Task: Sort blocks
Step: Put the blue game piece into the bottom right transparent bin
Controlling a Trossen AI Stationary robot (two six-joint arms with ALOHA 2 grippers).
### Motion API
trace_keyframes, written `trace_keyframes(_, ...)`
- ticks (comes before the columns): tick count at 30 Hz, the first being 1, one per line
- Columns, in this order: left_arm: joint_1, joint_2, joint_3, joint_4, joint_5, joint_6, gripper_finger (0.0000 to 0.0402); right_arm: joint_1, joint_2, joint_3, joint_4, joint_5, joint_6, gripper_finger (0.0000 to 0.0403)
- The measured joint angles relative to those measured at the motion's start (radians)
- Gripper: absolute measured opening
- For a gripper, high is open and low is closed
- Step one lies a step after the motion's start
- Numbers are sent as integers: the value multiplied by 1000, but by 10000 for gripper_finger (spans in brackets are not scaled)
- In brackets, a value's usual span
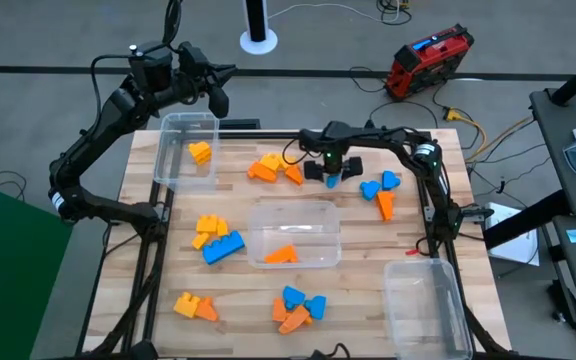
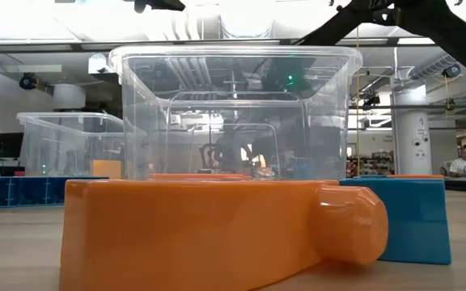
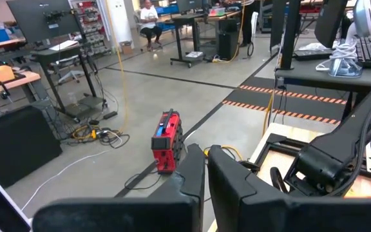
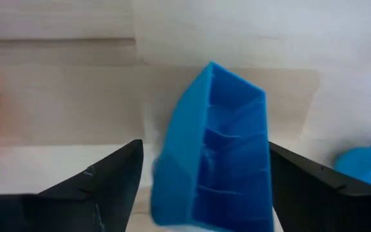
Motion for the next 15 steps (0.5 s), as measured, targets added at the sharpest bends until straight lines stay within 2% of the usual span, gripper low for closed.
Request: trace_keyframes(15,0,0,0,0,0,0,0,-7,0,-31,24,44,-29,221)
